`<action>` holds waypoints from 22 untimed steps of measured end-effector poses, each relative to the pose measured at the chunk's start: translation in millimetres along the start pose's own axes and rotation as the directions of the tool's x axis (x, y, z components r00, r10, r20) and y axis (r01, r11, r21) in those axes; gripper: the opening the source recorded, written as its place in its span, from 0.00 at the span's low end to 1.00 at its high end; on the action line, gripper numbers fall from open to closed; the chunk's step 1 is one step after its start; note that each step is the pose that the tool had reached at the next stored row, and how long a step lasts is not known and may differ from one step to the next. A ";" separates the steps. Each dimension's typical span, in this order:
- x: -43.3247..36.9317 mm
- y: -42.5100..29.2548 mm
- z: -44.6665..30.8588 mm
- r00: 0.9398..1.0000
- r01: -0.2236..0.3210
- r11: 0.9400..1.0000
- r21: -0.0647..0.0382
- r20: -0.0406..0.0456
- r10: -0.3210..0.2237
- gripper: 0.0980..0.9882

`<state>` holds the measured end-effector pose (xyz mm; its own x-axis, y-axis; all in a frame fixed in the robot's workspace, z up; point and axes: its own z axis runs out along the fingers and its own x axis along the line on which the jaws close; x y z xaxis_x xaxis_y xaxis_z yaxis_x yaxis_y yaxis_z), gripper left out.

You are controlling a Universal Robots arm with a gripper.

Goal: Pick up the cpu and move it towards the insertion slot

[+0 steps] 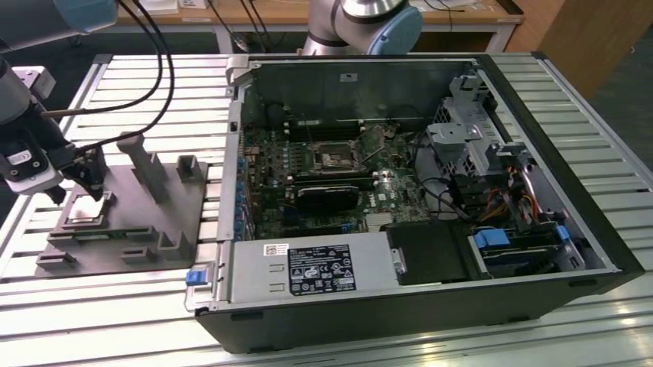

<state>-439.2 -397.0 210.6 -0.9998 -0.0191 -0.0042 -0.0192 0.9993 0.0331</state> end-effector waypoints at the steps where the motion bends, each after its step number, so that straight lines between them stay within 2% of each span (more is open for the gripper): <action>1: 0.0 -0.3 0.6 1.000 0.000 1.000 0.000 0.000 0.000 0.56; 5: 0.0 -1.1 4.2 1.000 0.000 1.000 0.000 0.000 0.000 0.57; 6: 0.0 -1.2 5.2 1.000 0.000 1.000 0.000 0.000 0.000 0.63; 7: 0.0 -1.3 6.1 1.000 0.000 1.000 0.000 0.000 0.000 0.63; 8: 0.0 -1.4 6.9 1.000 0.000 1.000 0.000 0.000 0.000 0.70; 22: 0.1 -1.8 14.9 1.000 0.000 1.000 0.000 0.000 0.000 0.70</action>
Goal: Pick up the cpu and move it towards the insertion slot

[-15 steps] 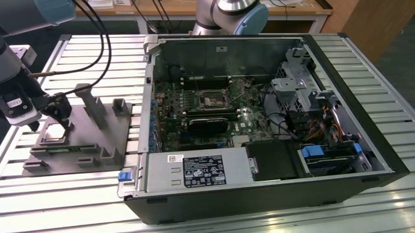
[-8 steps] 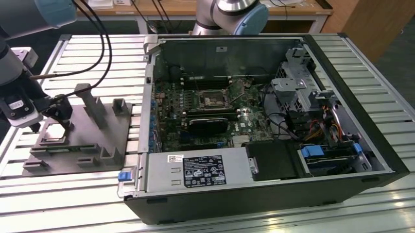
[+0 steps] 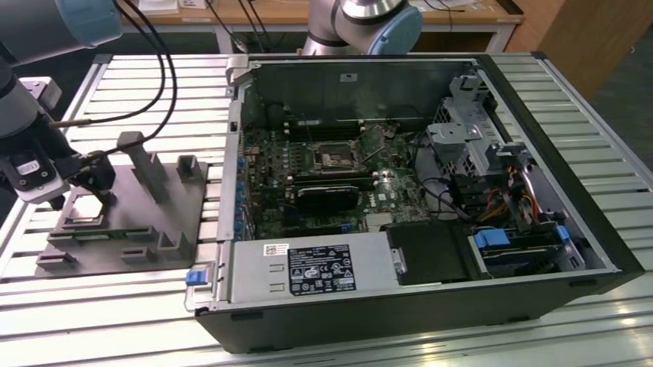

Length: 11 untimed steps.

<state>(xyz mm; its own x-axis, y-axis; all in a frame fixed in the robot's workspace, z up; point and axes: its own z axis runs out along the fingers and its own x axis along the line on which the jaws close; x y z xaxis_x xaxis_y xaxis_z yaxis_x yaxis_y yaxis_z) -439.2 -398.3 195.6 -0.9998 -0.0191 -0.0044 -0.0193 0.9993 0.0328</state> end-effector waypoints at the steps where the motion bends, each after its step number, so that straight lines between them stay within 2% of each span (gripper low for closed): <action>1: 0.0 0.0 0.2 1.000 0.000 1.000 0.000 0.000 0.000 0.70; 11: 0.0 -0.4 7.6 1.000 0.000 1.000 -0.002 0.000 0.000 0.70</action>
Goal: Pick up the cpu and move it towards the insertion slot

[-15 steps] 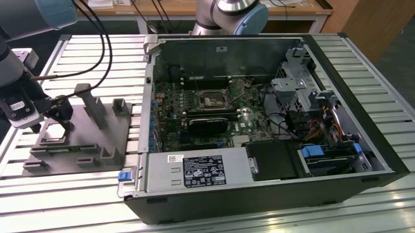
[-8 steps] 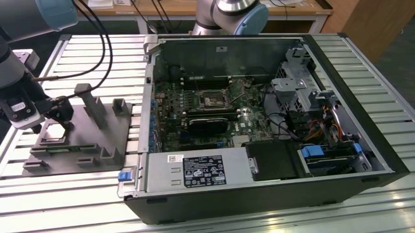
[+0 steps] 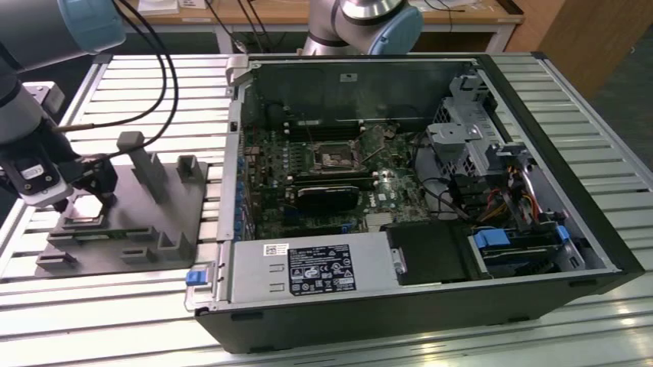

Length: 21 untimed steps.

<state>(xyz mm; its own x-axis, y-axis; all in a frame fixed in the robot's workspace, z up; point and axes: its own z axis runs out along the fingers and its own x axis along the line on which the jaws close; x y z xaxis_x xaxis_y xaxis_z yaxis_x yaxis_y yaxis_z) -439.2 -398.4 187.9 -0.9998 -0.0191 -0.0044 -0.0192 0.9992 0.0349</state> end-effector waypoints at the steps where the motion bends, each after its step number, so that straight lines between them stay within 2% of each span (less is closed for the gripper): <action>1: 0.0 -0.1 0.9 1.000 0.000 1.000 0.000 0.000 0.000 0.70; 8: 0.1 -0.8 5.7 1.000 -0.008 1.000 0.000 0.000 0.008 0.70; 18: 0.4 -3.2 6.9 1.000 -0.019 1.000 0.000 0.001 0.019 0.70; 20: 0.4 -3.3 7.0 1.000 -0.020 1.000 -0.001 0.001 0.020 0.69; 21: 0.4 -3.2 7.1 1.000 -0.021 1.000 -0.001 0.001 0.021 0.62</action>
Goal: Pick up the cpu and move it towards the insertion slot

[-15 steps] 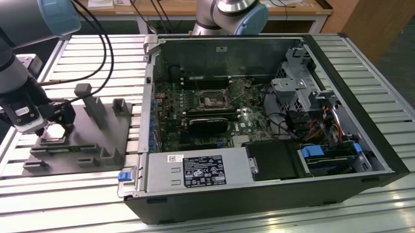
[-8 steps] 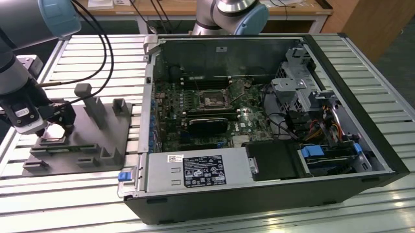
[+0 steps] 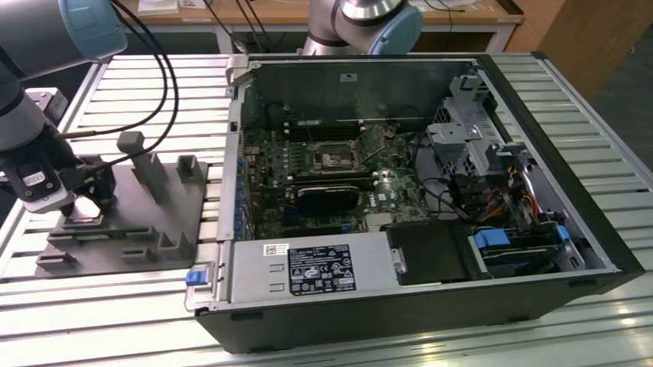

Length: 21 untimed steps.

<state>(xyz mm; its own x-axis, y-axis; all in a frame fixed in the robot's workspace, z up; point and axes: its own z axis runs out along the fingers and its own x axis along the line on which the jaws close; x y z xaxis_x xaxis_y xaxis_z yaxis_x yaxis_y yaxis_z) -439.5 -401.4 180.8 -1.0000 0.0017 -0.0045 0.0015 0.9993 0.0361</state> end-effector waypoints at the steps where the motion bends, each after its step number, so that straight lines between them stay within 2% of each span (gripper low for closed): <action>1: 0.0 0.0 0.0 1.000 0.000 1.000 0.000 0.000 0.000 0.62; 2: 0.0 0.0 0.0 1.000 -0.001 1.000 0.000 0.000 0.001 0.54; 7: -0.7 0.0 0.0 1.000 -0.003 1.000 0.000 0.000 0.003 0.50; 12: -1.1 0.0 -0.6 1.000 -0.003 1.000 0.000 0.000 0.003 0.50; 21: -1.3 0.3 -9.8 1.000 -0.004 1.000 -0.002 0.000 0.004 0.50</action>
<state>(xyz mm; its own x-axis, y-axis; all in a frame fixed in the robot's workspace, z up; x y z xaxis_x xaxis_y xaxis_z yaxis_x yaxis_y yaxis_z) -438.2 -401.5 190.6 -1.0000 0.0059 -0.0044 0.0057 0.9992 0.0384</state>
